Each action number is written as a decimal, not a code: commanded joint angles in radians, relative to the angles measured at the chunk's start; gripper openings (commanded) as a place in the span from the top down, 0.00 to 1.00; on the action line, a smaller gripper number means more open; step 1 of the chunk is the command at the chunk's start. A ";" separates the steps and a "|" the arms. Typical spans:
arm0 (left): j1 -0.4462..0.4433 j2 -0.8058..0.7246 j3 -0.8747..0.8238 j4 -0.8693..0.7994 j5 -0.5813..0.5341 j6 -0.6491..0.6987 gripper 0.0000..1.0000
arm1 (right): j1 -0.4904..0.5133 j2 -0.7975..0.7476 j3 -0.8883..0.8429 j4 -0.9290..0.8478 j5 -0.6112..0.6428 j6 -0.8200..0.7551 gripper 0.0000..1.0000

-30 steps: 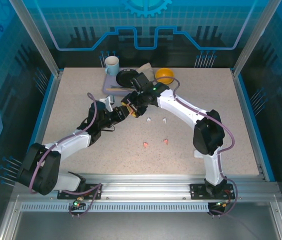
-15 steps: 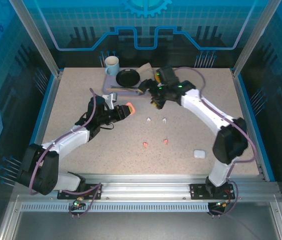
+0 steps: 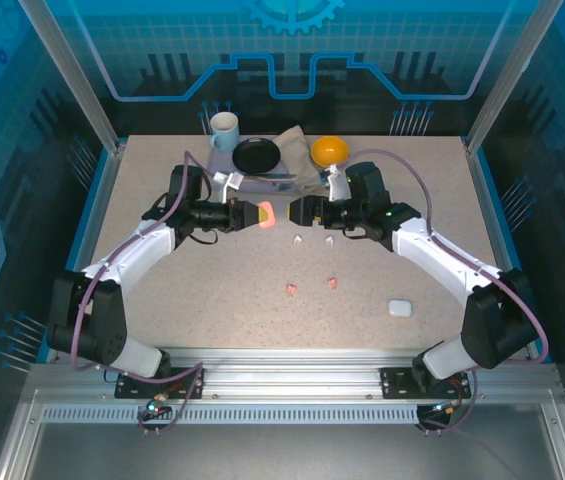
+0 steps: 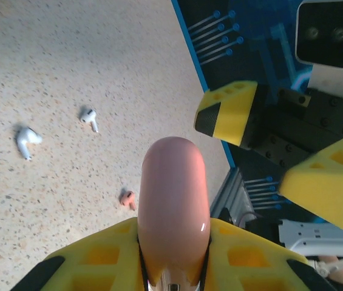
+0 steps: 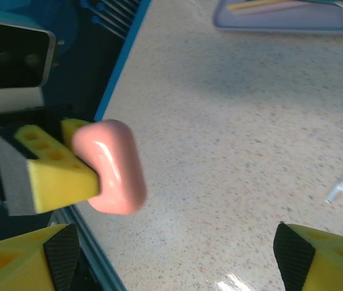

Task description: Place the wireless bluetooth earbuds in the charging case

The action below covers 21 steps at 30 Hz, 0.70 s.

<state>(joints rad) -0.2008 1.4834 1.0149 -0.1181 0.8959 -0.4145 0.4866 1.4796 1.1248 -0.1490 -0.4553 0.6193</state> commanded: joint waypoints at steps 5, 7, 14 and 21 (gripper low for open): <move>0.001 0.015 0.051 -0.068 0.077 0.040 1.00 | 0.044 0.079 0.048 0.079 -0.059 -0.037 0.16; 0.000 0.014 0.052 -0.069 0.075 0.041 1.00 | 0.052 0.098 0.063 0.080 -0.060 -0.035 0.16; 0.000 -0.001 0.056 -0.077 0.078 0.045 1.00 | 0.067 0.169 0.095 0.081 -0.043 -0.023 0.19; 0.000 -0.015 0.083 -0.094 0.077 0.053 1.00 | 0.023 0.197 0.019 0.108 -0.007 0.000 0.22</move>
<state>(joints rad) -0.1989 1.4910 1.0435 -0.2028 0.9180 -0.3893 0.5350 1.6485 1.1866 -0.0616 -0.4938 0.6048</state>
